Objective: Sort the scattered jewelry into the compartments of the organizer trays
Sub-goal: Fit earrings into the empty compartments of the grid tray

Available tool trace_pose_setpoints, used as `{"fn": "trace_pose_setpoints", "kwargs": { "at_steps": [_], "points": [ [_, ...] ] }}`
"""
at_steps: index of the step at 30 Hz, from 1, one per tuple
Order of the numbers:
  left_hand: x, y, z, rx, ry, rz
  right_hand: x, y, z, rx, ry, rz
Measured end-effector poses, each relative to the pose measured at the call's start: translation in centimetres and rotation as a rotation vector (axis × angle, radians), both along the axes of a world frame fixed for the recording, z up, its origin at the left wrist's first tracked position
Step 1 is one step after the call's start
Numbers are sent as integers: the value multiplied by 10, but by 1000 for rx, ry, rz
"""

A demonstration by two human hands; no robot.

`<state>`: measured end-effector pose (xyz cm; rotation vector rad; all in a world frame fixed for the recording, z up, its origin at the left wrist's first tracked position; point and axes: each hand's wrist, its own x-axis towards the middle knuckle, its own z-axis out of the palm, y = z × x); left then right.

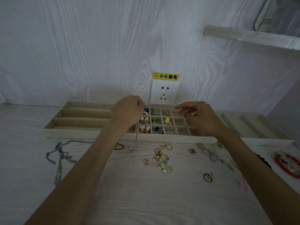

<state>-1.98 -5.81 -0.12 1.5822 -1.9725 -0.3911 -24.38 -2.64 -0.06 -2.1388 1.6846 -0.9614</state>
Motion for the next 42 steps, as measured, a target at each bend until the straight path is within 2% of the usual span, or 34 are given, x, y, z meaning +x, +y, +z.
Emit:
{"fn": "trace_pose_setpoints", "kwargs": {
  "at_steps": [2,4,7,14,22,28,33,39,42],
  "points": [
    [-7,4,6,-20,-14,-124,-6,-1,3,-8,106,22],
    [-17,6,10,-13,-93,-222,-6,-2,2,-14,306,78],
    [-30,2,9,8,-218,-265,4,-1,1,-60,554,100],
    [-40,-13,-1,133,-268,-257,17,0,8,-116,735,108],
    [-47,-16,0,152,-281,-251,14,-4,9,-41,650,28],
    [-54,-15,-2,-57,-518,-296,15,-10,14,-17,657,20],
    [-48,-14,2,8,-513,-362,14,-10,11,-17,619,33],
    [-49,-14,3,-74,-571,-387,18,-12,14,5,639,53],
    [-49,-12,4,-80,-541,-381,20,-16,14,34,595,48]
  ]
}}
